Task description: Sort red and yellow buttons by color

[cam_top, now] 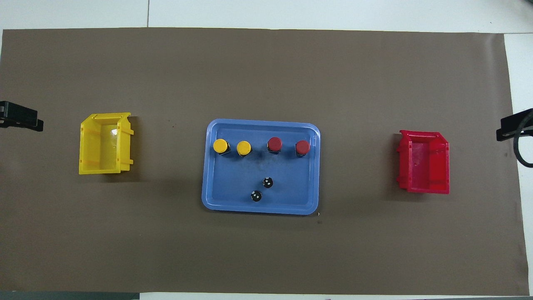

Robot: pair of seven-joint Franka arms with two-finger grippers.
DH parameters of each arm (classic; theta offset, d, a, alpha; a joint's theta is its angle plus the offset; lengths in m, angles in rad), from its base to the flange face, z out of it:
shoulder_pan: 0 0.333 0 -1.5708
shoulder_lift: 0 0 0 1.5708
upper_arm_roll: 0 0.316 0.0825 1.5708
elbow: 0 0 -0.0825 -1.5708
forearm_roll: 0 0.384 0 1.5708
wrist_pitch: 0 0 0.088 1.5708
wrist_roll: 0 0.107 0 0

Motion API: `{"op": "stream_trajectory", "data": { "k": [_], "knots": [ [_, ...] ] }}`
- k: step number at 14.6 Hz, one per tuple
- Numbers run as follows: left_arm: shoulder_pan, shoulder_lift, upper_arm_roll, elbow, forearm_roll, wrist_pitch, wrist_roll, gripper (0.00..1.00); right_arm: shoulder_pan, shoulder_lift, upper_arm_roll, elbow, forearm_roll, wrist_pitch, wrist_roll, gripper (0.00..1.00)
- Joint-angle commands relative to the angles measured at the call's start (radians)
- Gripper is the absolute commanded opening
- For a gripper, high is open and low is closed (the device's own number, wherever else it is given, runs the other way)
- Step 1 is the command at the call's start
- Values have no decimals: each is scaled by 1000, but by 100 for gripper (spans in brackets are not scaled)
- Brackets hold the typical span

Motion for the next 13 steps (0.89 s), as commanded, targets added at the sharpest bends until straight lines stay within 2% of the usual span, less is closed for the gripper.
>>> {"op": "stream_trajectory", "data": {
  "k": [1, 13],
  "knots": [
    [9, -28, -1, -30, 1, 7, 1, 100, -13, -25, 5, -34, 21, 24, -3, 100],
    [17, -28, -1, -41, 1, 26, -11, 100, -7, -19, 7, -26, 22, 36, -3, 100]
  ]
}}
